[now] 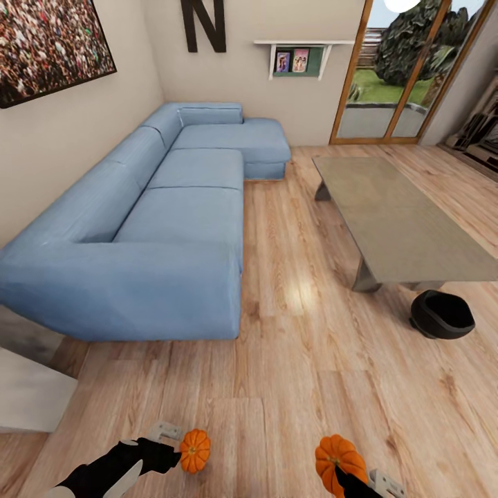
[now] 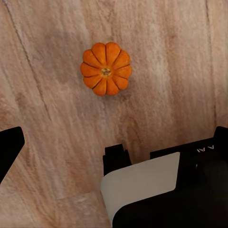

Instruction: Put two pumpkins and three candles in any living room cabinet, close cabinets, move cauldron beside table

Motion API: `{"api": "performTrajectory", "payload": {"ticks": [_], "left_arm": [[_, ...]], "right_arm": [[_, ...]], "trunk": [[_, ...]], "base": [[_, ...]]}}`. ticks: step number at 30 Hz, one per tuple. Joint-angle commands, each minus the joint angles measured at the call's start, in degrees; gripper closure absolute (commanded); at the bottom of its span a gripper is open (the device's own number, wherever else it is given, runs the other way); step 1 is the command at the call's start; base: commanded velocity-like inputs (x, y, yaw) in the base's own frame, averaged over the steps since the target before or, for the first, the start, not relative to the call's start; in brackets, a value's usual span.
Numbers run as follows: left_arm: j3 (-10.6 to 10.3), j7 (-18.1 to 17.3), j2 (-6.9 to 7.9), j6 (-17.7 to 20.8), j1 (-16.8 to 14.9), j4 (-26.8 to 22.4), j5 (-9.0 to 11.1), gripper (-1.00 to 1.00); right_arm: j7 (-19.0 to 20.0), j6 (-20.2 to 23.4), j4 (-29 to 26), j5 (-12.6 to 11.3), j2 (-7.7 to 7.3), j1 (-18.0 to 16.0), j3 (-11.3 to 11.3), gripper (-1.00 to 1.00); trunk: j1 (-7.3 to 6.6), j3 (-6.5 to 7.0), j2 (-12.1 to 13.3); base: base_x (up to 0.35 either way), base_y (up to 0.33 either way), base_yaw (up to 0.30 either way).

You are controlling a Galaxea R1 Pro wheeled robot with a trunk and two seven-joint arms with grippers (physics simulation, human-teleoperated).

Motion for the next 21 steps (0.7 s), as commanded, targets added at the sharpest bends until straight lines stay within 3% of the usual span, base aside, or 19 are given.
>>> {"api": "performTrajectory", "payload": {"ticks": [1,10,16,21], "left_arm": [[-0.22,0.0,0.05,0.19,-0.04,-0.1,0.23,-1.0],[1.25,0.0,0.39,0.16,-0.04,-0.61,0.97,-1.0],[3.28,-0.08,0.49,0.26,-0.04,-0.62,1.02,-1.0],[3.53,-0.09,0.37,0.28,-0.04,-0.62,0.98,-1.0]], "right_arm": [[0.19,-0.14,0.18,-0.58,-0.02,-0.05,0.47,1.0],[0.22,0.13,-0.03,-0.69,-0.19,-0.05,0.4,1.0],[0.27,-0.16,-0.26,-0.68,-0.19,-0.05,0.31,1.0],[0.52,-0.24,-0.35,-0.34,-0.19,-0.04,0.6,1.0]], "trunk": [[0.0,-0.04,-0.03],[0.0,-0.04,-0.03],[1.32,-1.12,-2.44],[2.41,-2.01,-4.44]], "base": [[-0.016,0.0,0.0],[-0.002,0.0,0.0],[0.0,0.0,0.0],[0.0,0.0,0.0]]}}
